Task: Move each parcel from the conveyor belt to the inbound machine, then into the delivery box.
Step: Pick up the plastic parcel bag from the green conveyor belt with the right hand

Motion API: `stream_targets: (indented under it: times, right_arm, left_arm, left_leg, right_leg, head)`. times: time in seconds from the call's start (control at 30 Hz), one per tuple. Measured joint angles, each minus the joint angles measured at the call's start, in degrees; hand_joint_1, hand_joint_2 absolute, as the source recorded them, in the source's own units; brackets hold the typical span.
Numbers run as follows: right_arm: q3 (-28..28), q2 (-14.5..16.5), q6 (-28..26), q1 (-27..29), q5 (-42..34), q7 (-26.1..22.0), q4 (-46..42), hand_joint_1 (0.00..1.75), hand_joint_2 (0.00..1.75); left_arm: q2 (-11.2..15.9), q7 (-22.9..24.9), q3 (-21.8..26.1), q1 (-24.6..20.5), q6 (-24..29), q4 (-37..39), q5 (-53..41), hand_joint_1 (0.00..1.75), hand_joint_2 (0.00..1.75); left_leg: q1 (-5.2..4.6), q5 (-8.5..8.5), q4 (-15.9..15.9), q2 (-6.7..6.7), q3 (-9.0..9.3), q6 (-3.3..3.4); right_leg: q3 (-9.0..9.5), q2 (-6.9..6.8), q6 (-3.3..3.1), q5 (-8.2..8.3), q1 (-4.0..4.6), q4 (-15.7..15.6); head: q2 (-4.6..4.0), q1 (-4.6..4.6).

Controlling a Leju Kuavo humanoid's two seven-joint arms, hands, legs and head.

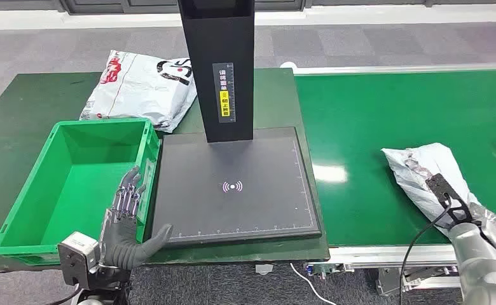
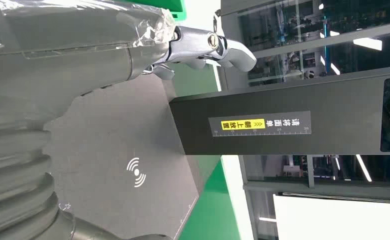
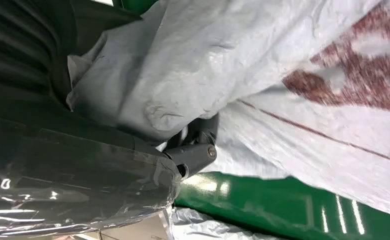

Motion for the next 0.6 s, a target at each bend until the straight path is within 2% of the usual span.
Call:
stream_targets:
  times: [0.6]
  right_arm:
    - [0.0,0.8,0.1,-0.3,0.5,-0.3,0.0,1.75,1.75]
  left_arm:
    - [0.0,0.0,0.0,0.1,0.0,-0.2,0.0,0.00,1.75]
  left_leg:
    - [0.00,0.00,0.0,-0.04,-0.02,0.00]
  right_leg:
    - [0.01,-0.03,0.00,-0.01,0.00,0.0]
  head:
    - [0.00,0.00]
